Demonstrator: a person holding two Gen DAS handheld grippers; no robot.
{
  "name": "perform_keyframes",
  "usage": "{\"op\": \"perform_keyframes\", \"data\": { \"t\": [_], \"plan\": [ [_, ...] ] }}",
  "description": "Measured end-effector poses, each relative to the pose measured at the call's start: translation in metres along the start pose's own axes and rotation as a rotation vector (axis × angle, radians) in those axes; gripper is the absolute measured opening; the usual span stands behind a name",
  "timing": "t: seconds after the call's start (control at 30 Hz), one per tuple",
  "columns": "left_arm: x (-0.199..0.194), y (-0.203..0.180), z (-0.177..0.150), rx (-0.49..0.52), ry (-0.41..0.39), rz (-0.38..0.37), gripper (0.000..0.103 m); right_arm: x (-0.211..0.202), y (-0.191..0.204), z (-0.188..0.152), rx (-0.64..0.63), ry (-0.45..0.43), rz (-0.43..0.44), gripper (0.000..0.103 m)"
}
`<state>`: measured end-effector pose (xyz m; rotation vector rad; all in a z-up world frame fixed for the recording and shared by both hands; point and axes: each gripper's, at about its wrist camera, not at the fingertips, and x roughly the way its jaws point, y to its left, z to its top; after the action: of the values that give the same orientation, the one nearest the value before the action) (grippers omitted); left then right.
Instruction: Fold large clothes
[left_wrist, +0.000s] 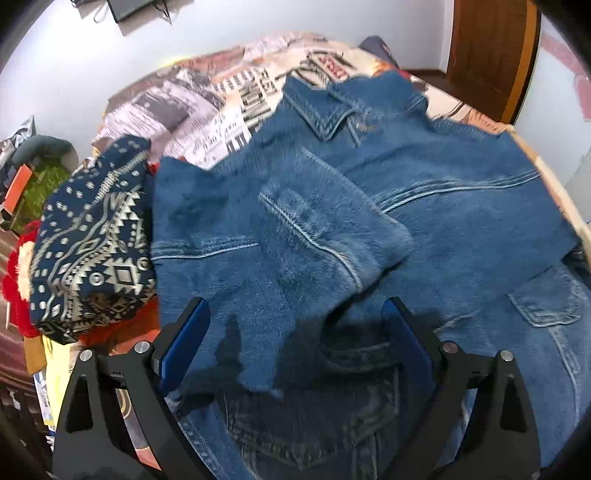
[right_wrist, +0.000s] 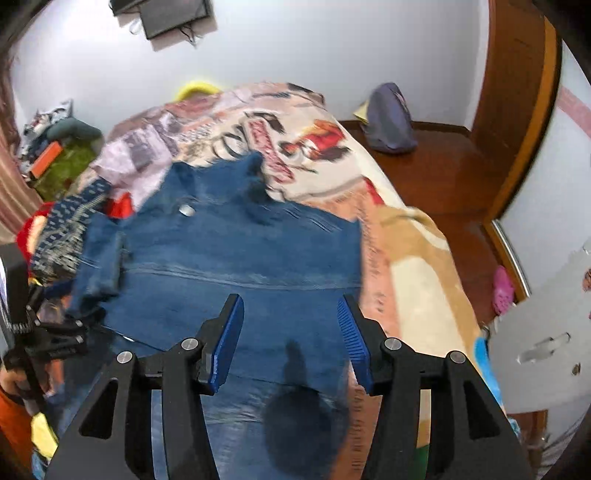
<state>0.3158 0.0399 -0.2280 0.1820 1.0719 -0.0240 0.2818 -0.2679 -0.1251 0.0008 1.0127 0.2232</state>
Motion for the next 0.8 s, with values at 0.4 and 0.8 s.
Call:
{"op": "perform_keyframes", "data": {
  "t": [0.4, 0.8],
  "plan": [
    [0.012, 0.097, -0.022, -0.445, 0.009, -0.165, 0.077, 0.043, -0.031, -0.03, 0.069, 0.131, 0.026, 0.049],
    [-0.025, 0.088, -0.027, -0.437, -0.095, -0.255, 0.027, 0.05, -0.037, -0.037, 0.116, 0.163, 0.026, 0.049]
  ]
}}
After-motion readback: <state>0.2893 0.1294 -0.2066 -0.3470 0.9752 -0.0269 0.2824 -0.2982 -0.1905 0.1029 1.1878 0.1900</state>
